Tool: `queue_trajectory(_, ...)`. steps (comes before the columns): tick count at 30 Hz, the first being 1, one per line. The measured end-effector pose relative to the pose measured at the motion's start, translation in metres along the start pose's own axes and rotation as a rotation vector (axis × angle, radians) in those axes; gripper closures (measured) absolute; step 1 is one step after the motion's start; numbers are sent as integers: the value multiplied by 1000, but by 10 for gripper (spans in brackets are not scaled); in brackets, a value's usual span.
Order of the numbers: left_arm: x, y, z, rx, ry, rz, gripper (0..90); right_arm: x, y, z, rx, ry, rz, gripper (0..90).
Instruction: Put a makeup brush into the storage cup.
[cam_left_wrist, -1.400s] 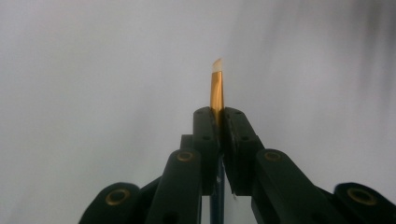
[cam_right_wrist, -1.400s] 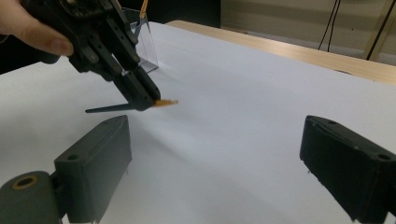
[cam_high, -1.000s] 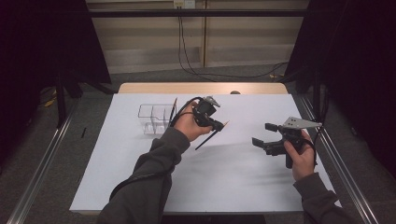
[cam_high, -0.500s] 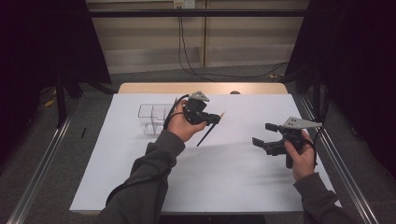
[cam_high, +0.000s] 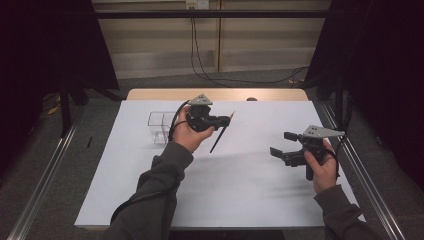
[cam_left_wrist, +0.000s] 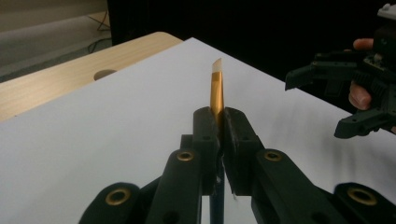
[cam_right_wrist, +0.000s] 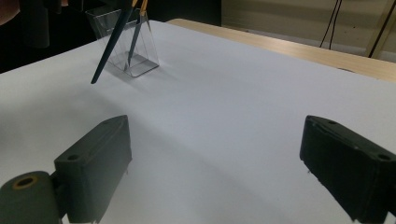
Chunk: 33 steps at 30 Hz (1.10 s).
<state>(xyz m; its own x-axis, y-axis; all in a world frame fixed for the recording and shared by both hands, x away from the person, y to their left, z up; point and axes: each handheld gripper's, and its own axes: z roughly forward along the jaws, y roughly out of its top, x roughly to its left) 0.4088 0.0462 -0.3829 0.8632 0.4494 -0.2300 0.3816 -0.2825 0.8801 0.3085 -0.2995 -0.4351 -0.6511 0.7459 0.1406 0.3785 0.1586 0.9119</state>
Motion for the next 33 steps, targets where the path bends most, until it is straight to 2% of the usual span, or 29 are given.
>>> queue_trajectory(4, 3, 0, -5, -55, 9, -22, 842, 0, 0, 0, -4, 2, 2, 85)
queue_trajectory(12, 4, 3, -15, -119, 58, -21, 842, 1, 0, 1, 1, -1, -1, 85)
queue_trajectory(16, 6, 3, -19, -166, 48, -24, 842, 1, 0, 1, 1, -1, -3, 85)
queue_trajectory(20, 5, 3, -22, -173, 62, -8, 842, 1, 0, 1, 3, 1, 0, 85)
queue_trajectory(21, 5, 3, -23, -191, 60, -8, 842, 1, 0, 1, 1, 1, -2, 85)
queue_trajectory(23, 5, 4, -26, -204, 89, -10, 842, 1, 0, 2, 1, 2, -3, 85)
queue_trajectory(24, 6, 4, -27, -220, 74, -15, 842, 1, 0, 2, 1, 1, -4, 85)
queue_trajectory(26, 6, 4, -30, -219, 104, -17, 842, 1, 0, 2, 0, 3, -4, 85)
queue_trajectory(27, 7, 4, -30, -226, 92, -16, 842, 1, 0, 1, -1, 2, -4, 85)
queue_trajectory(29, 7, 5, -33, -233, 112, -18, 842, 1, 0, 1, 0, 1, -2, 85)
queue_trajectory(33, 10, 5, -37, -260, 111, -12, 842, 1, 0, 2, 4, 0, -1, 85)
